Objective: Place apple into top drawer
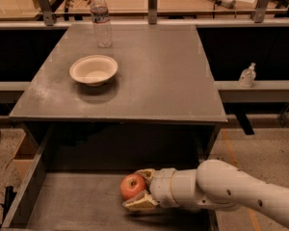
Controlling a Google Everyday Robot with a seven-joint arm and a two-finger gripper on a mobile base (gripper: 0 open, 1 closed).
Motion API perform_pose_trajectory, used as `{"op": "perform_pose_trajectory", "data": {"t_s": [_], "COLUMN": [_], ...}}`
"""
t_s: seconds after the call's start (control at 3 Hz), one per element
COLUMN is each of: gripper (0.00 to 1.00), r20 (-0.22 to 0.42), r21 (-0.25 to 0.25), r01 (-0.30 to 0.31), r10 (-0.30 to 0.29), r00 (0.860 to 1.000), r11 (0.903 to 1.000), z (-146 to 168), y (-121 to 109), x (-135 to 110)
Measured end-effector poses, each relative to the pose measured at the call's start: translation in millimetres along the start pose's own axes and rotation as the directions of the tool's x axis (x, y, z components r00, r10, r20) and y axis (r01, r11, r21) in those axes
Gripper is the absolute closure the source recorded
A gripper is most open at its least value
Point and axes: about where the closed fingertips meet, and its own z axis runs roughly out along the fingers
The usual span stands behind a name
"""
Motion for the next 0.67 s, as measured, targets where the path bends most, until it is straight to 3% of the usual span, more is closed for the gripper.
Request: {"op": "perform_pose_trajectory", "data": {"t_s": [0.33,0.67], "gripper": [0.0,0.0], "r20": [-0.001,0.005], "r21": [0.015,0.067], "r01": [-0.009,-0.024], "r10": [0.009,0.024], "r00": [1.0,1.0], "r11": [0.9999,0.9975], "z": [-3,-16], "y": [-8,-25], "x": [-3,-19]}}
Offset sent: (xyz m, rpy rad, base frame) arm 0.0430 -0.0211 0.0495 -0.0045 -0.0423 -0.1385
